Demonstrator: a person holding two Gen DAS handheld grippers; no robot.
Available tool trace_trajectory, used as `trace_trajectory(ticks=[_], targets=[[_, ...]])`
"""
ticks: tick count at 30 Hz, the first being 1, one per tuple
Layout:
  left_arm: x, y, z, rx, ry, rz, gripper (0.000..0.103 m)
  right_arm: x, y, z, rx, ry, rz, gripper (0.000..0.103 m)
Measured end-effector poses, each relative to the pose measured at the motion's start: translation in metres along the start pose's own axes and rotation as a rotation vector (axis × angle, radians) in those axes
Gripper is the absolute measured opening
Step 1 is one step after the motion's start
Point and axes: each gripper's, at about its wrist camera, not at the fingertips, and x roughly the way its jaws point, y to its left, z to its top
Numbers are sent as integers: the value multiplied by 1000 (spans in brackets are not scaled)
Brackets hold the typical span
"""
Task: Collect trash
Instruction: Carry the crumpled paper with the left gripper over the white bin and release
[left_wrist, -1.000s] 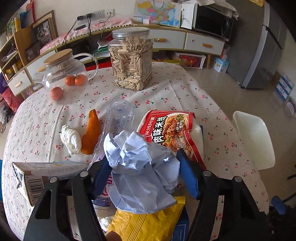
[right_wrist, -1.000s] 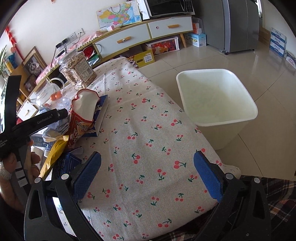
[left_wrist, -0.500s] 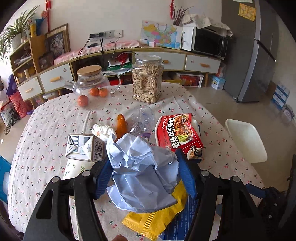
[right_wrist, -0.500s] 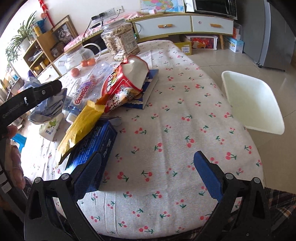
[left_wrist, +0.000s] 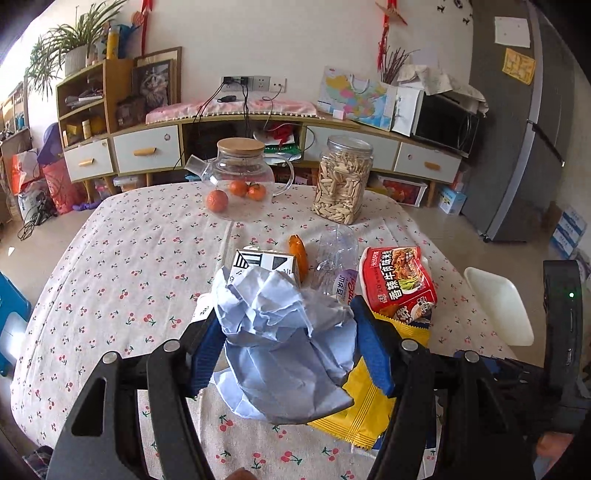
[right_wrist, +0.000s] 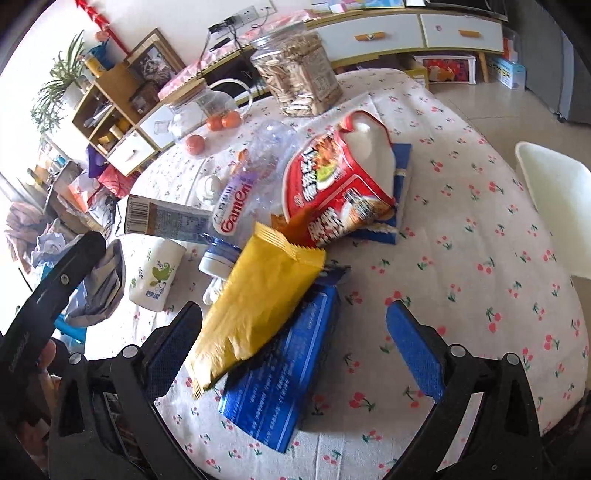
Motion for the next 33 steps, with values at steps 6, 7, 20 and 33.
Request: trace_trajectory(ticks=[6,7,20,33], targets=[[3,21,-4,-68,20,-14,65,26,12,25,-114,23,75,84],[2,23,-4,-74,18,-14,65,31,11,27,-111,39,87,68],[5,24,-8,-70,18,-12,65,21,2,23,-122,14,165,1],[0,15,-6,-59,-2,-14,65,-43,-1,47,-161,-143,140,0]])
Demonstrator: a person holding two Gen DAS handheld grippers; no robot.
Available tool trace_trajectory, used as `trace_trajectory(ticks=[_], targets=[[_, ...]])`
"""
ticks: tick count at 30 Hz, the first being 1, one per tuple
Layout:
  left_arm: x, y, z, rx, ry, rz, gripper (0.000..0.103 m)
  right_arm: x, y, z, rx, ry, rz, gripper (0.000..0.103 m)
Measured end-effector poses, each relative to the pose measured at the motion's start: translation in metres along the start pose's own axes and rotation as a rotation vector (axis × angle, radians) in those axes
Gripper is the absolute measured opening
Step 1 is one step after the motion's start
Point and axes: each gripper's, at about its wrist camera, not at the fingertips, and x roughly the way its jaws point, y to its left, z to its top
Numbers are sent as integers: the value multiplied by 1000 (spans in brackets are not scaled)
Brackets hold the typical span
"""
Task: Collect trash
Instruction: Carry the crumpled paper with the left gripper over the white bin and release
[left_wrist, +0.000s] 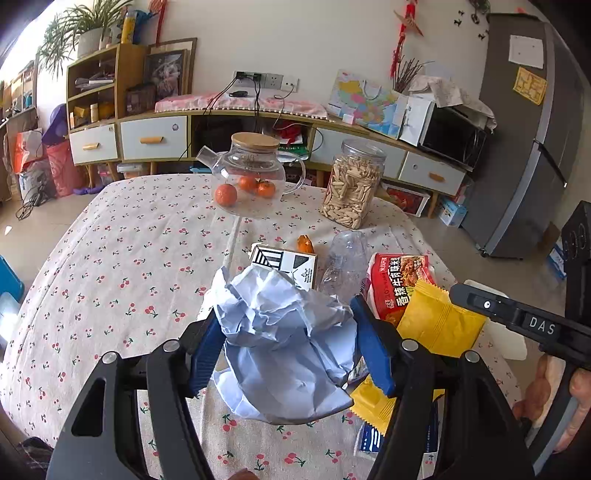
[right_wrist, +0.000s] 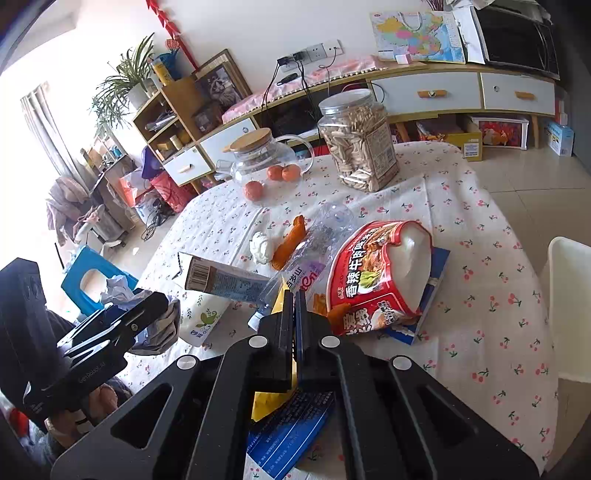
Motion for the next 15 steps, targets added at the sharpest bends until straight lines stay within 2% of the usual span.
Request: trace_trajectory(ticks=[5,8,15], targets=[[-3,-15,3,29,-11,-3,65,-29,-24,19,9,-64,-53,0],[-1,-29,6,57,-14,-3,65,-53,-47,29,18,-113,-115,0],[14,-68,9,99,12,-28,65,-108,-118,43,40,-217,-336,0]])
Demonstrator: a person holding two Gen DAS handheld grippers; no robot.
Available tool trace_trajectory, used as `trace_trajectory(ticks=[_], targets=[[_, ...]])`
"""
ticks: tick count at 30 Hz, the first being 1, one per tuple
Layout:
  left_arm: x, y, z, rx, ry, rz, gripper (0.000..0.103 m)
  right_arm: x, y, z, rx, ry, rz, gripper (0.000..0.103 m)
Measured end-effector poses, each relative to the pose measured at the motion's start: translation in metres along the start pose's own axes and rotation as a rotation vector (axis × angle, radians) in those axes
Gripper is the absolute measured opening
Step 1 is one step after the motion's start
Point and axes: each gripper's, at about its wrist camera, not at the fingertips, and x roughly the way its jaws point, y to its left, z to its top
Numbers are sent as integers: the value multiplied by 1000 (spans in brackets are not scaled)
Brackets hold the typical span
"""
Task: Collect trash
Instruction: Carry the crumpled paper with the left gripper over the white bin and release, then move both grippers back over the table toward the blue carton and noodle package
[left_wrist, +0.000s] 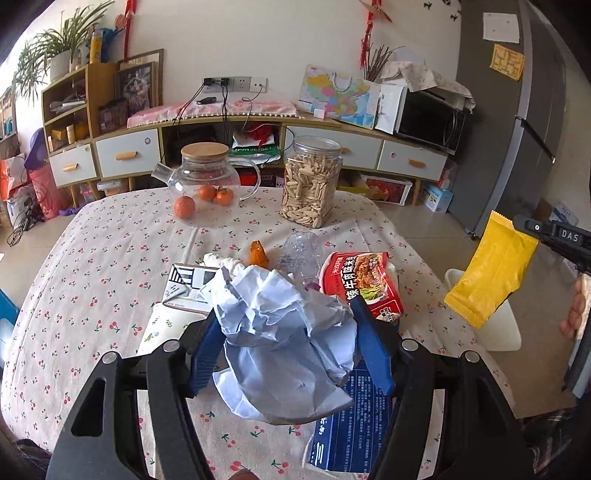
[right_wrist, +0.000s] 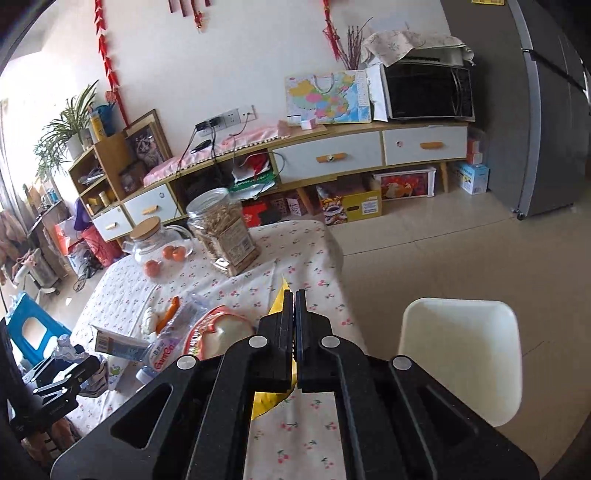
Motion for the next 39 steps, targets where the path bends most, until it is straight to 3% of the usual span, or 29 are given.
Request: trace_trajectory(ticks=[6,9,11,12,13,17,19,24,32,35,39], targets=[[13,-47,9,63,7,-32,65,2,-67,-2,-6,-35,-262,0],[23,-69,13,87,18,-50,65,12,-96,-12,16,-13,-338,5],[32,-87,16,105,31,-67,65,21,-114,-19,44,24,-391,22],[37,-97,18,115,37,-78,65,24,-120,-22,60,45,-414,50],[41,-107,20,124,41,-91,65,24,-126,-23,82,50,-437,72],[60,-157,26,157,58,-166,65,7,-152,-22,165,-4,-493,82],[68,-186,29,180,64,-210,65,-5,-163,-25,193,-43,-563,93],[89,-258,34,216,75,-305,65,-24,-189,-29,231,-80,-711,95],[125,-346,29,231,126,-389,69,-45,-222,-36,313,-92,-819,96],[136,-362,26,231,169,-386,75,-49,-226,-37,334,-96,-835,96],[125,-358,22,244,140,-361,86,-50,-219,-38,322,-103,-832,96]])
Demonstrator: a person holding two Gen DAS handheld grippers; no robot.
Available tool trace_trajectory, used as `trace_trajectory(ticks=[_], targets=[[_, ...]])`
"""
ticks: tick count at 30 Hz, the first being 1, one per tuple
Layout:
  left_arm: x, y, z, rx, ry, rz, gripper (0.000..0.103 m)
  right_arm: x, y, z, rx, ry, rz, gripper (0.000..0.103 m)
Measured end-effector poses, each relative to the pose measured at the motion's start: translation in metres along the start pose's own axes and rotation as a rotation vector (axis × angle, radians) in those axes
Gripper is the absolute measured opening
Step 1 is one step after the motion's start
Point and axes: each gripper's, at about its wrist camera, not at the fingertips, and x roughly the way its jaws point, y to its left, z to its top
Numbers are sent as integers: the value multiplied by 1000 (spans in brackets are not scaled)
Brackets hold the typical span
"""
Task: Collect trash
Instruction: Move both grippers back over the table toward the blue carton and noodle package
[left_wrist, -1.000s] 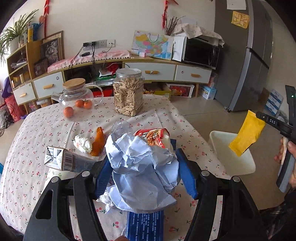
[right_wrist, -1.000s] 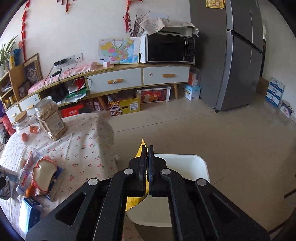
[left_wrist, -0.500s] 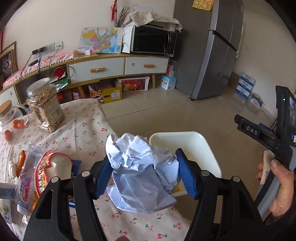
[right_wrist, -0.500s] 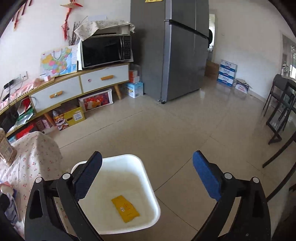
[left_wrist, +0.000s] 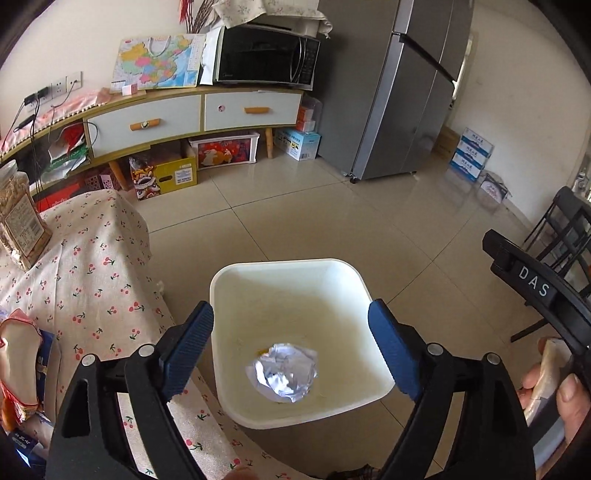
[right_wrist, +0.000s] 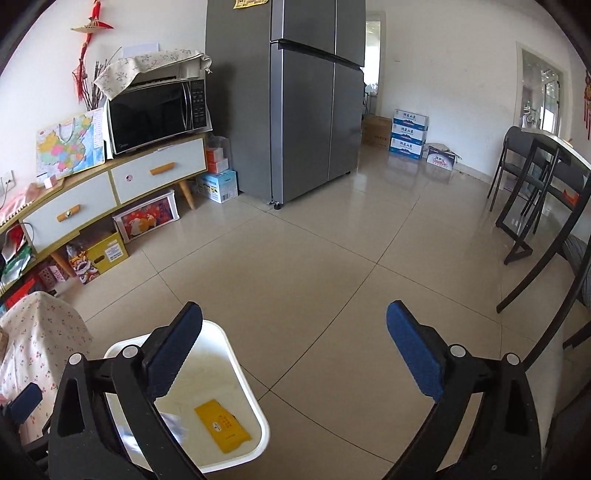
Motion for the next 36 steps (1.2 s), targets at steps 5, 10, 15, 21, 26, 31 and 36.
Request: trace_trajectory(ticks=[5,10,15,21,26,31,36], targets=[[-25,22,-12,-3,-26,99,90,-15,20,-4,-54,-28,49,96],[-51,59,-30,-42,-26,202,92,-38,59,-17,-169,-53,145,96],[-75,96,-52,-84,-21,274,92,-61,97,-32,-270,-66,230,96],[-103,142,-78,-154,-5,344,92,-85,138,-52,-368,-69,320,96],[-123,178,-103,-207,32,390,92,-100,169,-77,-479,-57,366,96],[-137,210,-125,-251,59,426,92,-116,195,-100,-575,-70,393,96],[-145,233,-139,-285,88,427,92,-130,216,-120,-638,-70,407,96]])
